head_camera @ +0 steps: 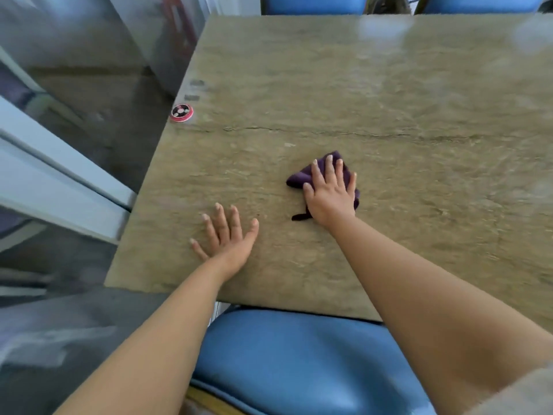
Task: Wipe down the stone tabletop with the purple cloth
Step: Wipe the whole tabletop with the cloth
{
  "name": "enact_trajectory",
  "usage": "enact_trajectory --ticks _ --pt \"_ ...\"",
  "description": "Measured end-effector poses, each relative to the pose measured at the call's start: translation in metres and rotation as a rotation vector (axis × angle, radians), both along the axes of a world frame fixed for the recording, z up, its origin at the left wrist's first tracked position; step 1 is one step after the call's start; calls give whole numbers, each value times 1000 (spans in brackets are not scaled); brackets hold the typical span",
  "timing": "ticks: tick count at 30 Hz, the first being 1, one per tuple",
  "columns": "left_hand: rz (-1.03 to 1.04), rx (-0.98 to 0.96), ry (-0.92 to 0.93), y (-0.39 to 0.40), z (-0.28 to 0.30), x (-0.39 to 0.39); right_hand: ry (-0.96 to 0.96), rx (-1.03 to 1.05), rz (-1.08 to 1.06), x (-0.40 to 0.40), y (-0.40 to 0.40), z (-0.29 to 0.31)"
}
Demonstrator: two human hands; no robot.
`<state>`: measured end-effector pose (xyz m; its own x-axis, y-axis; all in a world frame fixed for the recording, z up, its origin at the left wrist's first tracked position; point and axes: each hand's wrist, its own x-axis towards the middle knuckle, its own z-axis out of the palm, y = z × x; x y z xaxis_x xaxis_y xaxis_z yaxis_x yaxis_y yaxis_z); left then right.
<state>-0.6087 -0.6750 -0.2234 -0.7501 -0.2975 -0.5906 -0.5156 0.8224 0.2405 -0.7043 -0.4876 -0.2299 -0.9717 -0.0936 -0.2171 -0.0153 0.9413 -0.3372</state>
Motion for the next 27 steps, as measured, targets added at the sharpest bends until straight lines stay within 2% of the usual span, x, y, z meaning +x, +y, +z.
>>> enact_trajectory --ticks 2,5,8,11,15,20,24,27 --pt "9 72 0 -2 2 1 -40 -24 61 -11 -24 3" --pt "73 188 81 -6 6 4 -21 -61 294 -5 -47 6" --pt "95 201 141 -8 12 6 -72 -135 507 11 -49 8" --pt "102 230 148 -10 12 6 -148 -197 614 33 -40 12" --pt "81 185 162 -9 12 7 -175 -252 687 77 -29 13" --pt "99 129 68 4 16 5 -316 -200 953 115 2 18" --pt "125 10 -28 49 31 -9 -352 -291 883 126 53 17" --pt "-92 70 -26 104 41 -13 -348 -314 762 130 99 16"
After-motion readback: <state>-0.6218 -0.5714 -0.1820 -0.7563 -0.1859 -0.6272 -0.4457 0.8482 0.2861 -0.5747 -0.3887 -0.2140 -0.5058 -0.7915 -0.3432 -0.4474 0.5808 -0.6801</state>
